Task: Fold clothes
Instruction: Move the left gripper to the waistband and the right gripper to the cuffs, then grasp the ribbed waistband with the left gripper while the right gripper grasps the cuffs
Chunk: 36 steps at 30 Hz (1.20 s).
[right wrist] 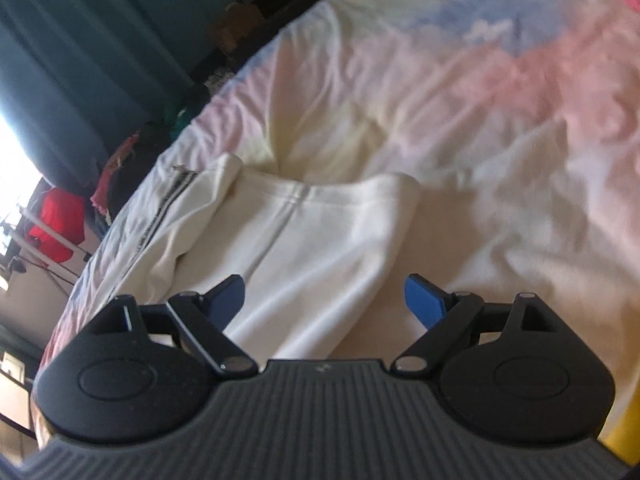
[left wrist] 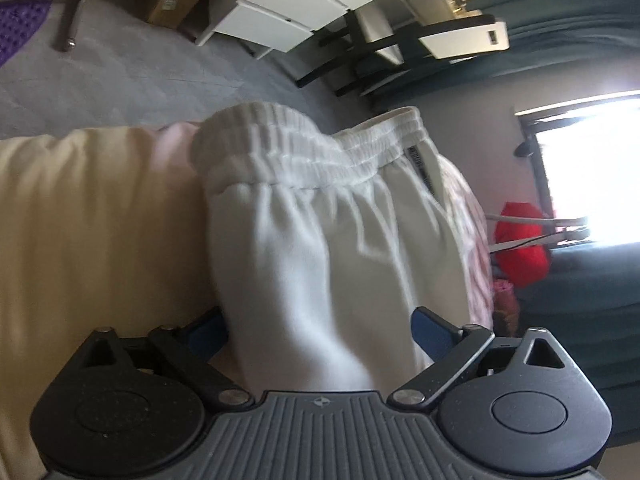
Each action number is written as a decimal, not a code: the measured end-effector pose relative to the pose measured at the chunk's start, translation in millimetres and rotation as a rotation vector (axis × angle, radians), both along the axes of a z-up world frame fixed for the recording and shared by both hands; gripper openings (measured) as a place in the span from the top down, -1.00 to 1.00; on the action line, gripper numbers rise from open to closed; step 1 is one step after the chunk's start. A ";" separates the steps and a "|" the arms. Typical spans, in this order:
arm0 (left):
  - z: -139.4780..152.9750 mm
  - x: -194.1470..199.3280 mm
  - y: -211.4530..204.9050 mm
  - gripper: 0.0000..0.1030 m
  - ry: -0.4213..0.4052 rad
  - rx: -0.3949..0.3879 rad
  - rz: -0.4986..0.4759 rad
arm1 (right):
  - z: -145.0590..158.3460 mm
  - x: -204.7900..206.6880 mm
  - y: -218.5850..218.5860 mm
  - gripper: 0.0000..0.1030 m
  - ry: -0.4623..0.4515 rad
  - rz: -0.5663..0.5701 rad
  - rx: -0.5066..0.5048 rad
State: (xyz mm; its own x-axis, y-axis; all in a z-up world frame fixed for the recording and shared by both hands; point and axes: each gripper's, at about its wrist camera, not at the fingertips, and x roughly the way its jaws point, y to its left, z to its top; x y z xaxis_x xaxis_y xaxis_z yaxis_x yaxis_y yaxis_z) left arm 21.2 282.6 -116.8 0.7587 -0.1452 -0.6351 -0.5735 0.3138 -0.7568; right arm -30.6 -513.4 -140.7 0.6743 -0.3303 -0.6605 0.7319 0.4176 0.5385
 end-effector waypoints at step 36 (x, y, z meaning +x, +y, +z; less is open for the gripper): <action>94.3 0.8 -26.9 0.82 -0.354 0.260 0.009 | 86.9 22.2 -13.4 0.90 -0.276 -0.081 -0.228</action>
